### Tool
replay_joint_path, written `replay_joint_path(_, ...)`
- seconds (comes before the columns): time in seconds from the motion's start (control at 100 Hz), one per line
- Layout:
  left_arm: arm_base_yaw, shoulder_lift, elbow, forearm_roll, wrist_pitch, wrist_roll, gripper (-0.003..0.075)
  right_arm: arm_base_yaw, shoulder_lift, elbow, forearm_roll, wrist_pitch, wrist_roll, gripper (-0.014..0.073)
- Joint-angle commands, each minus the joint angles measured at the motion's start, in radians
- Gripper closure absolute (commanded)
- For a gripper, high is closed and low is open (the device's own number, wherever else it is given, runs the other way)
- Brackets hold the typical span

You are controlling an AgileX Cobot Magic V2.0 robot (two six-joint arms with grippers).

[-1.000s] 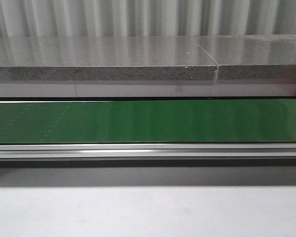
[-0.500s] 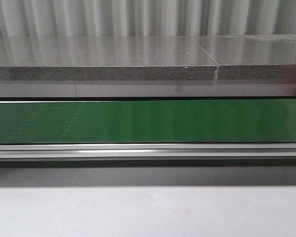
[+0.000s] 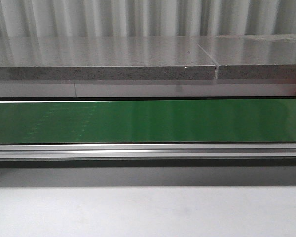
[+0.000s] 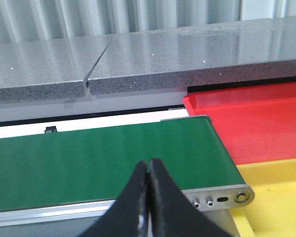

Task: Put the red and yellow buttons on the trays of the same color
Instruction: 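Carry the yellow button onto the green belt and open the left gripper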

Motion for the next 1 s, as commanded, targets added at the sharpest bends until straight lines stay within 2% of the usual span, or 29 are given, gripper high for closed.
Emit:
replay_joint_path(0.0,-0.006,-0.024,-0.032,-0.004,-0.029,0.003,0.0504,-0.004,-0.005,-0.015,-0.01,-0.078,-0.006,0.0708)
replay_joint_path(0.17,-0.006,-0.002,-0.032,-0.004,-0.037,0.003,0.047,-0.004,-0.005,-0.015,-0.01,-0.078,-0.006,0.0708)
replay_joint_path(0.24,-0.006,0.0,-0.032,-0.004,-0.039,0.003,0.0384,-0.004,-0.005,-0.015,-0.01,-0.078,-0.006,0.0708)
replay_joint_path(0.33,-0.006,0.0,-0.033,-0.017,-0.037,0.003,0.0224,-0.004,-0.005,-0.015,-0.01,-0.078,-0.006,0.0708)
replay_joint_path(0.38,-0.006,0.0,-0.033,-0.017,-0.04,0.003,0.0188,-0.004,-0.005,-0.015,-0.01,-0.078,-0.006,0.0708)
replay_joint_path(0.5,-0.006,-0.002,-0.035,-0.033,-0.064,0.003,0.0186,-0.004,-0.005,-0.015,-0.01,-0.078,-0.006,0.0708)
replay_joint_path(0.8,0.004,-0.05,-0.093,-0.181,-0.117,0.003,0.0186,-0.004,-0.005,-0.015,-0.01,-0.078,-0.006,0.0708)
replay_joint_path(0.99,0.07,-0.093,-0.08,-0.18,-0.081,0.01,0.0186,-0.004,-0.005,-0.015,-0.01,-0.078,-0.006,0.0708)
